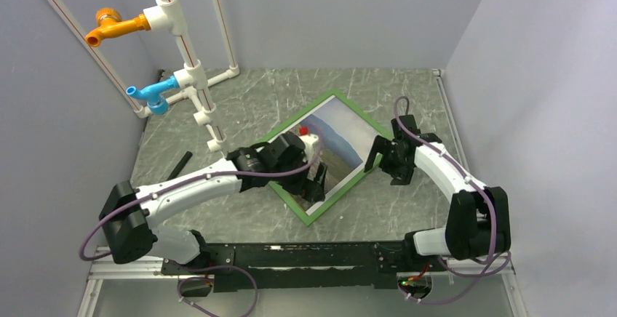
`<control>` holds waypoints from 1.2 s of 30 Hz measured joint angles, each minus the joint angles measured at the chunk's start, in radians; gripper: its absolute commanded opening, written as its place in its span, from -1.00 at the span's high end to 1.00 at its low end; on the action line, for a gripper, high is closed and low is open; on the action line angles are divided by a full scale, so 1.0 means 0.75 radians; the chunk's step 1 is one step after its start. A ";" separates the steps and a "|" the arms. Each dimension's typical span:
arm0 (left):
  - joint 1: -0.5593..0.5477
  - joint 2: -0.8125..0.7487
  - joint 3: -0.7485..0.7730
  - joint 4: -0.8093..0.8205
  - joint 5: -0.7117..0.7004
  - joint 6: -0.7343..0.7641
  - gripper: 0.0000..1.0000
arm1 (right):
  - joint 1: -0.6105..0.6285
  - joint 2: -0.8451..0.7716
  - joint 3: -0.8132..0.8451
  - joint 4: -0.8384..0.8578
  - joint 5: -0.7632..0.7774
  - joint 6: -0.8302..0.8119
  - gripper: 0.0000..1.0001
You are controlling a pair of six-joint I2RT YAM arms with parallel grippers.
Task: Put the photo into the frame
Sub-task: Adjust the photo frame at the center of the board.
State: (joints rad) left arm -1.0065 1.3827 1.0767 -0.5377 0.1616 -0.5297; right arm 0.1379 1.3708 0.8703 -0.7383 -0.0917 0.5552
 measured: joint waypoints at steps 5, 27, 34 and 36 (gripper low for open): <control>0.112 -0.106 -0.012 -0.017 -0.028 -0.011 -0.99 | 0.088 -0.042 -0.061 0.051 -0.032 0.079 -0.92; 0.230 -0.280 -0.169 -0.109 -0.093 -0.019 -0.99 | 0.257 0.289 0.004 0.237 -0.087 0.222 1.00; 0.284 -0.291 -0.225 -0.104 -0.092 -0.019 -0.99 | 0.275 0.328 0.099 0.176 0.093 0.061 1.00; 0.302 -0.291 -0.242 -0.098 -0.090 -0.019 -0.99 | 0.274 0.354 0.139 0.152 0.167 0.025 1.00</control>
State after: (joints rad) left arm -0.7799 1.1645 0.8955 -0.6113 0.0944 -0.5442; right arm 0.3435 1.6360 0.9745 -0.6247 0.0338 0.5739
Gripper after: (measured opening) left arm 0.994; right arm 0.115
